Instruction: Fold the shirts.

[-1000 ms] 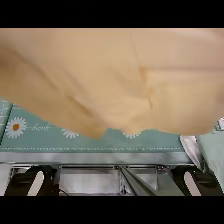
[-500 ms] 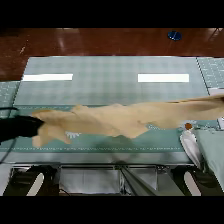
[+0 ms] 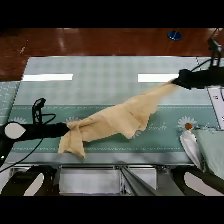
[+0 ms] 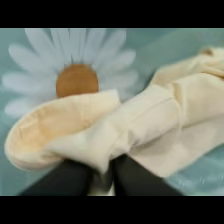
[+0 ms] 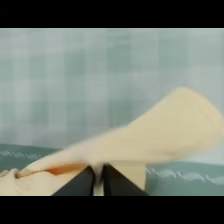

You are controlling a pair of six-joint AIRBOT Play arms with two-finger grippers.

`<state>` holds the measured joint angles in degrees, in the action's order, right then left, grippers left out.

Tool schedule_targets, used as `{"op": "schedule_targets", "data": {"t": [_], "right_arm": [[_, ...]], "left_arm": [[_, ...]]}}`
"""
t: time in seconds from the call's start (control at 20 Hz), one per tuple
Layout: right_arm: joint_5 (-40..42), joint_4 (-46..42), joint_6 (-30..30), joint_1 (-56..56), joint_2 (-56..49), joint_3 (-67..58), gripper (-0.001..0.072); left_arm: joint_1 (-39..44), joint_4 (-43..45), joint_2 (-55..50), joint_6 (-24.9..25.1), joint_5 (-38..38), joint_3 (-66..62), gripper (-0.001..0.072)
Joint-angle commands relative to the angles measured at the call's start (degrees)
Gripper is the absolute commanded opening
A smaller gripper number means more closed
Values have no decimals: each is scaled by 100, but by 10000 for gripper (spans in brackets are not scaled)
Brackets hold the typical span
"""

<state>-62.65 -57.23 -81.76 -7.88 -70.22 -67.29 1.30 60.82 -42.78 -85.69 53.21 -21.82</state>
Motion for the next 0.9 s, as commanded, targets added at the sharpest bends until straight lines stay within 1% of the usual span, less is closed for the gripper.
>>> {"op": "schedule_targets", "data": {"t": [0.0,0.05,0.1,0.15,0.25,0.35,0.4,0.45,0.5,0.55,0.6,0.65,0.7,0.85], "right_arm": [[424,1108,199,76,-1346,-660,418],[299,1189,186,17,-1486,-953,420],[133,1196,131,-85,-1521,-1241,420],[-151,1193,92,-271,-1488,-1585,419],[-820,1110,103,-807,-1266,-2100,417],[-1248,669,188,-1370,-787,-2087,416],[-1425,267,190,-1556,-531,-1937,416],[-1558,-146,188,-1687,-232,-1593,414],[-1478,-417,66,-1762,90,-1056,411],[-1246,-472,-136,-1814,461,-282,411],[-1019,-385,-236,-1794,820,573,411],[-914,-140,-221,-1797,1104,1351,411],[-907,170,-107,-1799,1338,2079,411],[-1071,597,223,-1794,1587,3469,411]], "left_arm": [[-48,-330,-1073,133,-1047,-435,512],[-168,-153,-1305,164,-804,-793,511],[-407,116,-1484,166,-407,-1268,511],[-713,400,-1552,168,-28,-1722,511],[-1539,861,-1475,168,466,-2581,509],[-2476,846,-1338,164,621,-3187,508],[-2892,560,-1270,160,673,-3294,508],[-3182,70,-1241,146,894,-3230,508],[-3320,-444,-1257,197,1263,-2990,508],[-3279,-750,-1298,409,1626,-2640,508],[-3150,-920,-1364,732,1978,-2225,508],[-3012,-914,-1419,1032,2227,-1864,508],[-2918,-876,-1473,1154,2291,-1541,508],[-2697,-901,-1624,1165,2166,-1032,508]]}}
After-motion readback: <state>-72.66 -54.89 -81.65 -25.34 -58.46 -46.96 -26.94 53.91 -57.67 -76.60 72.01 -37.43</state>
